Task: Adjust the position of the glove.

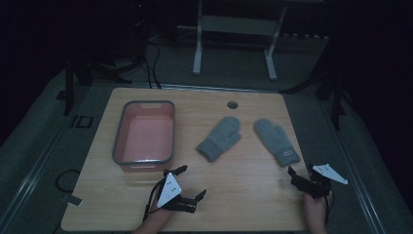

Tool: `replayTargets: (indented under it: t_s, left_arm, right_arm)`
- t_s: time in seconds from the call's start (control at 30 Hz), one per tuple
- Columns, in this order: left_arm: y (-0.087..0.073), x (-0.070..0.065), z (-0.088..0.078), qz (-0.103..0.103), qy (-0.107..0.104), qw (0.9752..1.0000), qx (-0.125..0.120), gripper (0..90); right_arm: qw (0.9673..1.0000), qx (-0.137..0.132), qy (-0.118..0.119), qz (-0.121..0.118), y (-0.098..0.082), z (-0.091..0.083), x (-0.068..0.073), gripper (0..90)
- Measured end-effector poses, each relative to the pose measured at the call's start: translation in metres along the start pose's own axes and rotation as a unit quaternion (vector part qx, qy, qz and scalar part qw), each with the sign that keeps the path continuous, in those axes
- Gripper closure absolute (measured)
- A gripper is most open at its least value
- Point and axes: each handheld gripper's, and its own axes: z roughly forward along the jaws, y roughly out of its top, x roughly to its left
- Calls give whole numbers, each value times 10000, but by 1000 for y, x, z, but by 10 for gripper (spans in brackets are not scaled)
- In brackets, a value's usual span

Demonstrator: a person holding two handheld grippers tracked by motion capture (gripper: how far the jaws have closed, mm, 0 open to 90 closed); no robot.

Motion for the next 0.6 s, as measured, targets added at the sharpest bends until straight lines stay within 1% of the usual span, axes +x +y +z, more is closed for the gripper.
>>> replayTargets:
  t_s: [0.1,0.17,0.23,0.27,0.3,0.33,0.37,0.4,0.47,0.5,0.6]
  left_arm:
    - [0,0,0,-11,14,10000,-2,2]
    - [0,0,0,-22,28,10000,-3,2]
    - [0,0,0,-19,32,10000,-2,2]
    - [0,0,0,-14,33,10000,-8,2]
    - [0,0,0,-8,38,10000,-13,2]
    - [0,0,0,-6,43,10000,-13,2]
    - [0,0,0,-15,49,10000,-17,2]
    - [0,0,0,-31,47,10000,-16,2]
    - [0,1,-1,-57,50,10000,-29,2]
    - [0,1,-1,-58,57,10000,-39,2]
    - [-1,1,-1,-54,47,10000,-45,2]
  right_arm:
    - [10000,21,-15,9,0,0,0,151]
    - [10000,57,8,-19,0,1,1,151]
    - [9999,80,-19,-59,0,0,1,150]
    - [9999,108,7,-35,2,0,1,150]
    - [9999,118,87,-24,3,-1,1,150]
    - [9998,72,171,-50,6,-2,0,150]
    - [9998,65,169,-76,8,-3,1,151]
    - [9997,109,199,-125,12,-3,0,151]
    - [9992,44,396,-99,21,-6,0,151]
    - [9990,43,429,-114,26,-7,1,151]
    - [9989,41,382,-262,42,-9,2,153]
